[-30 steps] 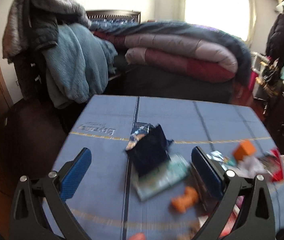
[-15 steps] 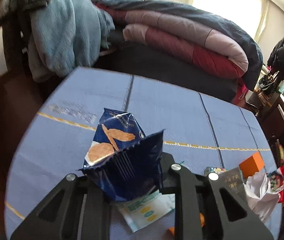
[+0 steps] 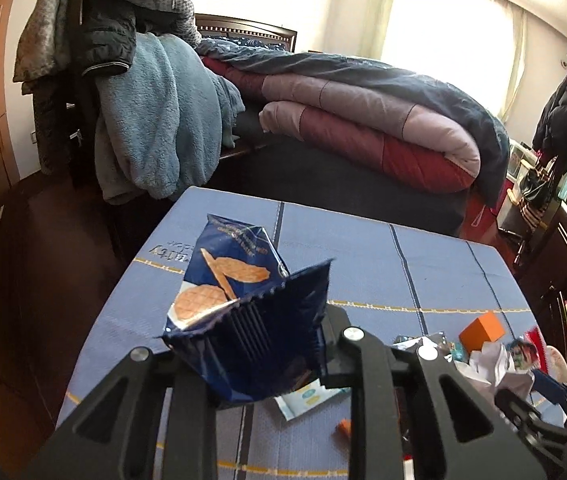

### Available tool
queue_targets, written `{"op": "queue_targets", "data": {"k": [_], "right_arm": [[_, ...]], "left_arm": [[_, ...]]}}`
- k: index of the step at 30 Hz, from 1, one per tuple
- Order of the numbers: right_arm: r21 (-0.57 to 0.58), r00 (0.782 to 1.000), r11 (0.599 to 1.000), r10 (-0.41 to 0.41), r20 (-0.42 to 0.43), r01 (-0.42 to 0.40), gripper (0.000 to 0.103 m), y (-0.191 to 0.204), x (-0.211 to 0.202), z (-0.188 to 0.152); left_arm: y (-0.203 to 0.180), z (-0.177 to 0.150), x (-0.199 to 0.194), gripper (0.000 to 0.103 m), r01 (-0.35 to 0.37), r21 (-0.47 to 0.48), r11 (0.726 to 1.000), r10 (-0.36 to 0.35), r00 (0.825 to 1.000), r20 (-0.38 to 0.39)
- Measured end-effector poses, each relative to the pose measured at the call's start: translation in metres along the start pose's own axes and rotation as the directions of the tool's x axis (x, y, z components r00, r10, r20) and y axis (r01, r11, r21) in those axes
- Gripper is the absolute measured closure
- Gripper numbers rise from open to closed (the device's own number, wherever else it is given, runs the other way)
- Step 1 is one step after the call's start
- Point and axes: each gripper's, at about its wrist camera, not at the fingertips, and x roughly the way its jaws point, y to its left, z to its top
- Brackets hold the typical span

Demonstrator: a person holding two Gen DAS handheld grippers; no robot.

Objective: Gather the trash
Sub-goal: 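Grasp the blue chip bag with the left gripper while the right gripper grasps white tissue, then carry the tissue to the wastebasket and open the right gripper over it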

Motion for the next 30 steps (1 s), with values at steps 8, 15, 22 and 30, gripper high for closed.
{"op": "queue_targets", "data": {"k": [8,15,22,30], "right_arm": [[0.039,0.996,0.996,0.077,0.043,-0.078,0.087,-0.015,-0.018,-0.001],[0.119,0.977,0.973,0.186,0.105,-0.198,0.087,-0.04,-0.06,-0.004],[0.146,0.974,0.968,0.187,0.131,-0.206,0.087,-0.06,-0.098,-0.023],[0.201,0.983,0.97,0.107,0.146,-0.135,0.087,-0.105,-0.137,-0.055]], "left_arm": [[0.0,0.001,-0.024,0.078,0.011,-0.002,1.0,-0.011,1.0,0.016],[-0.009,0.003,-0.07,0.077,0.056,0.001,0.998,-0.056,0.996,0.07],[-0.051,-0.01,-0.11,0.077,0.155,0.062,0.986,-0.159,0.984,0.077],[-0.123,-0.039,-0.134,0.077,0.254,0.168,0.953,-0.264,0.964,0.039]]}}
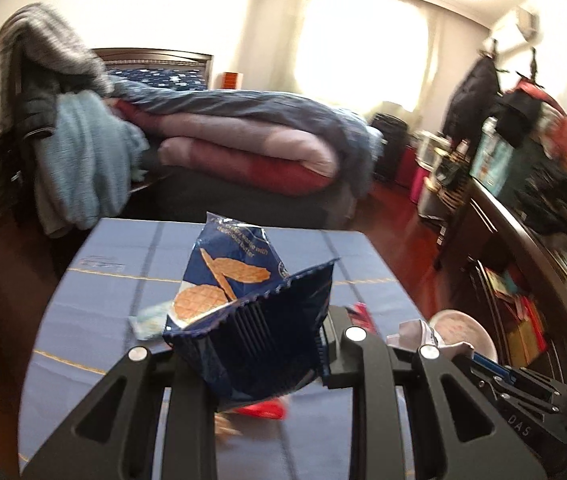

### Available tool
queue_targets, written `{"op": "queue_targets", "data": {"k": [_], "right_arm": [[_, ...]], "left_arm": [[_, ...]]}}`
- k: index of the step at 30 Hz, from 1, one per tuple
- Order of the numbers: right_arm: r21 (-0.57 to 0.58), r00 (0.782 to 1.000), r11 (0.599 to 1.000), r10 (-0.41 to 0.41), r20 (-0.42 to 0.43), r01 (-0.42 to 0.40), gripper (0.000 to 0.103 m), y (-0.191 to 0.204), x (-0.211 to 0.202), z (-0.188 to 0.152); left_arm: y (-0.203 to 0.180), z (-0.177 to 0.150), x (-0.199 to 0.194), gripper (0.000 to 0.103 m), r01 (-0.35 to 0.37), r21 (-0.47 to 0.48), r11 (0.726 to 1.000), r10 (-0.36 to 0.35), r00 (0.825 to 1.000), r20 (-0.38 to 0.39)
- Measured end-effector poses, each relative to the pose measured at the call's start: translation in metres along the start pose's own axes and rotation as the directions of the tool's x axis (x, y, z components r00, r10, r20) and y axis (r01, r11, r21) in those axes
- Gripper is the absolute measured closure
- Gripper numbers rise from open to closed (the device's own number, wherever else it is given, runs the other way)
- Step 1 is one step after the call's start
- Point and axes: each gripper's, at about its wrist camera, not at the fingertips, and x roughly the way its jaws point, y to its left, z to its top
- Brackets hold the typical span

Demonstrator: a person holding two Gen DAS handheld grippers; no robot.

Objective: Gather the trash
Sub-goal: 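Carry the tissue to the wastebasket and open the right gripper over it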

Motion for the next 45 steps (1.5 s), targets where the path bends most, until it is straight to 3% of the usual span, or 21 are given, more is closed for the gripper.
{"op": "queue_targets", "data": {"k": [13,25,28,32,40,43,45], "right_arm": [[0.104,0.978,0.976,-0.2,0.064,0.192,0.087,-0.096,-0.048,-0.005],[0.232,0.927,0.908,-0.371,0.061,0.349,0.087,-0.182,-0.058,-0.004],[0.26,0.912,0.887,-0.407,0.047,0.383,0.087,-0.201,-0.052,-0.003],[0.285,0.899,0.866,-0.437,0.028,0.412,0.087,-0.225,-0.038,0.0],[0.309,0.878,0.834,-0.479,-0.008,0.457,0.087,-0.261,-0.009,0.003],[0.309,0.87,0.825,-0.493,-0.017,0.473,0.087,-0.27,0.001,0.005],[0.316,0.869,0.82,-0.494,-0.028,0.477,0.086,-0.278,0.009,0.005]], "left_arm": [[-0.118,-0.014,0.018,0.076,0.157,0.139,0.978,-0.151,0.987,-0.048],[-0.217,-0.022,0.065,0.076,0.309,0.26,0.915,-0.287,0.95,-0.12],[-0.235,-0.026,0.087,0.076,0.351,0.264,0.898,-0.317,0.934,-0.163],[-0.26,-0.029,0.119,0.077,0.435,0.252,0.864,-0.385,0.895,-0.226],[-0.307,-0.041,0.176,0.075,0.534,0.256,0.806,-0.455,0.835,-0.31],[-0.319,-0.046,0.191,0.063,0.546,0.26,0.796,-0.46,0.826,-0.326],[-0.324,-0.048,0.201,0.048,0.558,0.251,0.791,-0.47,0.817,-0.334]]}}
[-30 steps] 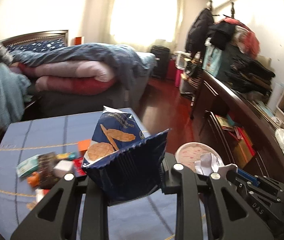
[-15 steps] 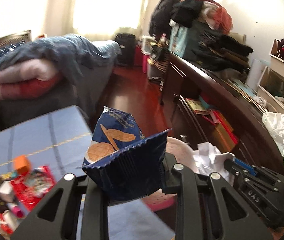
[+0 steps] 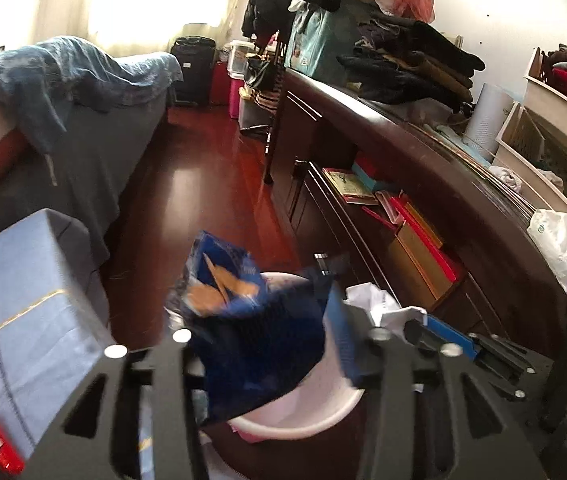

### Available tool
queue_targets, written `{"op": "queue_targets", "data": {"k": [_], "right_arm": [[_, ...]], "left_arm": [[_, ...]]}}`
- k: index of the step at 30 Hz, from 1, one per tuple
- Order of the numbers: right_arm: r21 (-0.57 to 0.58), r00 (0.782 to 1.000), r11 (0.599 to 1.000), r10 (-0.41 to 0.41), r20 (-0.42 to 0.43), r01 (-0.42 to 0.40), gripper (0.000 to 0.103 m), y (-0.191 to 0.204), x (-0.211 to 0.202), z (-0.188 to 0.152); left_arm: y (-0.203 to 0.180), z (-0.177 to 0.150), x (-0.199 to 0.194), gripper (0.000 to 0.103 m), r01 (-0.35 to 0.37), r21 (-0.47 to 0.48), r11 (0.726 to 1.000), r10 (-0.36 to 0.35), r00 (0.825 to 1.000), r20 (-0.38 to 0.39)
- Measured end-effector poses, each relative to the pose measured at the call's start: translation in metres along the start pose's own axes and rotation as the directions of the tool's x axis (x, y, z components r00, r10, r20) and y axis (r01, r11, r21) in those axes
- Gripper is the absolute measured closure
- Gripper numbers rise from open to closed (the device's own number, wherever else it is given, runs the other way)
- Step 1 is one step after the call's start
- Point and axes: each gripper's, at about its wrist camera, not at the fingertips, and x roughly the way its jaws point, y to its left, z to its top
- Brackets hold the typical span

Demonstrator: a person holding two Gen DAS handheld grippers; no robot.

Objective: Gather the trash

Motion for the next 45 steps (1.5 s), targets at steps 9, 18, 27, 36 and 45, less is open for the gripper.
{"op": "queue_targets", "data": {"k": [9,18,27,36,45], "right_arm": [[-0.01,1.0,1.0,-0.003,-0.009,0.003,0.079,-0.002,0.022,0.0],[-0.07,1.0,0.997,-0.026,0.013,0.026,0.042,0.028,-0.014,-0.013],[-0.182,0.992,0.979,0.101,0.069,-0.087,0.012,0.099,-0.096,-0.023],[-0.313,0.961,0.921,0.267,0.077,-0.231,0.004,0.171,-0.148,-0.045],[-0.428,0.942,0.854,0.334,0.015,-0.296,0.004,0.232,-0.157,-0.078]], "left_arm": [[0.014,0.009,-0.001,0.026,0.001,-0.047,0.999,0.002,0.999,0.048],[0.033,0.002,-0.05,0.02,-0.181,-0.081,0.98,0.188,0.979,0.082],[0.061,-0.013,-0.159,0.013,-0.373,-0.17,0.912,0.397,0.906,0.145],[0.103,-0.044,-0.268,0.004,-0.518,-0.285,0.806,0.574,0.803,0.162],[0.197,-0.1,-0.294,0.004,-0.625,-0.416,0.661,0.683,0.731,-0.012]]}}
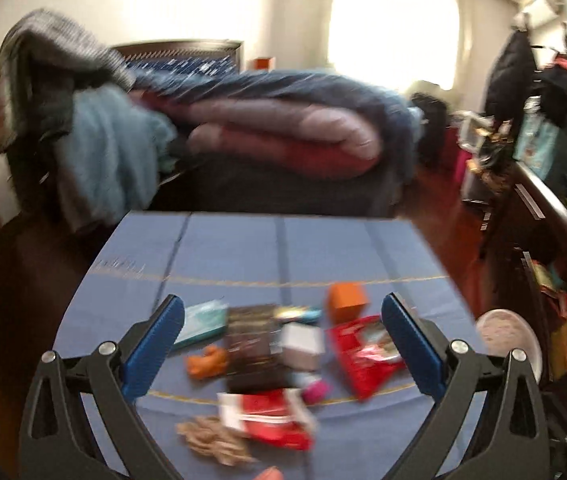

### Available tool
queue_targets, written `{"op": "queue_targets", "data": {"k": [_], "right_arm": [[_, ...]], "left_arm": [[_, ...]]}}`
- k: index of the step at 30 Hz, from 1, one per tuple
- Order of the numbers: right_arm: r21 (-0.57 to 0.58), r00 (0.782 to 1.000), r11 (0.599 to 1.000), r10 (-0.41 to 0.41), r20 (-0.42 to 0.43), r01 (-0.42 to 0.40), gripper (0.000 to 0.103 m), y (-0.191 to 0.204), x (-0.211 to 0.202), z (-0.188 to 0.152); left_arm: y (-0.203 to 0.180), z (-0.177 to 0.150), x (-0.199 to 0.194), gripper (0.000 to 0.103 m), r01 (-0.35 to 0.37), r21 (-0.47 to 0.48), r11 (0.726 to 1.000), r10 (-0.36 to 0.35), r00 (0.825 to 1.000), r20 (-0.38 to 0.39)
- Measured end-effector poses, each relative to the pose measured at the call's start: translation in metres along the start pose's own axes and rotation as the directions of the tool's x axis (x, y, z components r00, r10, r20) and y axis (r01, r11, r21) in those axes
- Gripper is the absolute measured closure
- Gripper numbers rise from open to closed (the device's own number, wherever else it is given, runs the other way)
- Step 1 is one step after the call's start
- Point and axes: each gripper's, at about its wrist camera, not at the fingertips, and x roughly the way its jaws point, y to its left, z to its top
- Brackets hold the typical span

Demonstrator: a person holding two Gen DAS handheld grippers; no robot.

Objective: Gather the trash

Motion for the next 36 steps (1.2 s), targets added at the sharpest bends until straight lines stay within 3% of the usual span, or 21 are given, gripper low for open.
{"op": "queue_targets", "data": {"k": [11,13,16,17,21,29,36], "right_arm": [[-0.044,0.998,0.999,-0.016,-0.056,0.013,0.004,0.024,0.028,-0.005],[-0.048,0.998,0.999,-0.024,-0.066,0.021,0.004,0.025,0.035,-0.005],[-0.039,0.996,0.999,-0.006,-0.091,0.003,0.004,0.028,0.052,-0.006],[-0.036,0.995,0.999,-0.003,-0.099,-0.001,0.004,0.029,0.057,-0.006],[-0.026,0.989,0.999,0.039,-0.144,-0.043,0.004,0.037,0.089,-0.005],[-0.048,0.96,0.987,0.135,-0.244,-0.151,0.004,0.062,0.152,0.002],[-0.087,0.957,0.988,0.103,-0.272,-0.131,0.004,0.074,0.178,0.0]], "left_arm": [[0.026,-0.014,0.106,0.008,-0.018,0.001,1.0,0.018,0.98,-0.198],[0.029,-0.014,0.117,0.014,-0.003,-0.017,1.0,-0.001,0.974,-0.225],[0.031,-0.016,0.131,0.046,0.018,-0.024,1.0,-0.023,0.963,-0.269],[0.03,-0.018,0.134,0.05,0.02,-0.028,0.999,-0.027,0.96,-0.279],[0.032,-0.019,0.135,0.05,0.03,-0.028,0.999,-0.036,0.964,-0.263],[0.049,-0.007,0.092,0.05,0.037,-0.057,0.998,-0.045,0.986,-0.162],[0.056,0.0,0.065,0.05,0.049,-0.07,0.996,-0.057,0.992,-0.116]]}}
